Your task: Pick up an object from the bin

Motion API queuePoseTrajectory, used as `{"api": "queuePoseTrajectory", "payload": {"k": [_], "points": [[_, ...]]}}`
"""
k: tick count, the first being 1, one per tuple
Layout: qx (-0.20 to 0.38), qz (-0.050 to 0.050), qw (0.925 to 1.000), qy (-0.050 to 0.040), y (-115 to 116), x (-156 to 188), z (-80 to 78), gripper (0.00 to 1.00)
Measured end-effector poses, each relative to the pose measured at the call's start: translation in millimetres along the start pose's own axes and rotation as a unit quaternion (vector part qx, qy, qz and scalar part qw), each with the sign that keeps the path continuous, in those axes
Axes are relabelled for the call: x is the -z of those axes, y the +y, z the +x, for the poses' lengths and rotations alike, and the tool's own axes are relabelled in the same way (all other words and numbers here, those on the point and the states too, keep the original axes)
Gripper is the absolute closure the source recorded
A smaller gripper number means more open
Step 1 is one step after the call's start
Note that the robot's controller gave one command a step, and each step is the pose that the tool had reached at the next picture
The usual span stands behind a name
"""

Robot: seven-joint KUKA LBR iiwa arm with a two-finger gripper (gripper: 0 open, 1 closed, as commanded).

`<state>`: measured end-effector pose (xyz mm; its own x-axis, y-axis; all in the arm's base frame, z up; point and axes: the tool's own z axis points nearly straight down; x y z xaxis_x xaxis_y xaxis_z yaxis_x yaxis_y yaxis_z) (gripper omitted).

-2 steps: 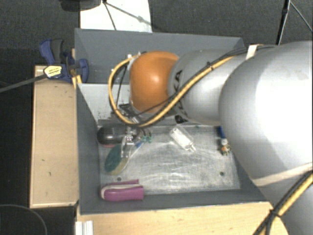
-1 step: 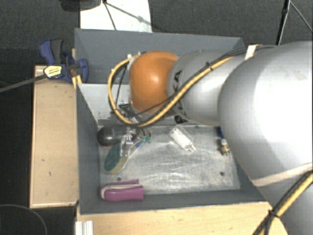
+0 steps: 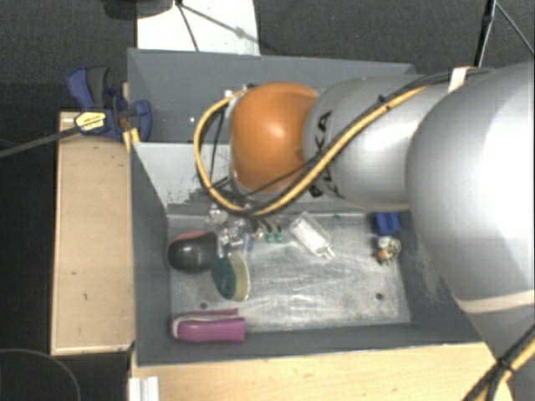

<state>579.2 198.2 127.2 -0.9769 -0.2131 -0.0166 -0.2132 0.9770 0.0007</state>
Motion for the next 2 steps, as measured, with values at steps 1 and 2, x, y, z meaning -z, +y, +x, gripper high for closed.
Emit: {"api": "queuePoseTrajectory", "payload": {"k": [1, 2], "points": [[0.006, 0.0, 1.0, 0.0045, -13.2, 18.6, -8.0, 1.0], [0.006, 0.0, 1.0, 0.0064, -12.2, 16.9, -6.8, 0.0]]}}
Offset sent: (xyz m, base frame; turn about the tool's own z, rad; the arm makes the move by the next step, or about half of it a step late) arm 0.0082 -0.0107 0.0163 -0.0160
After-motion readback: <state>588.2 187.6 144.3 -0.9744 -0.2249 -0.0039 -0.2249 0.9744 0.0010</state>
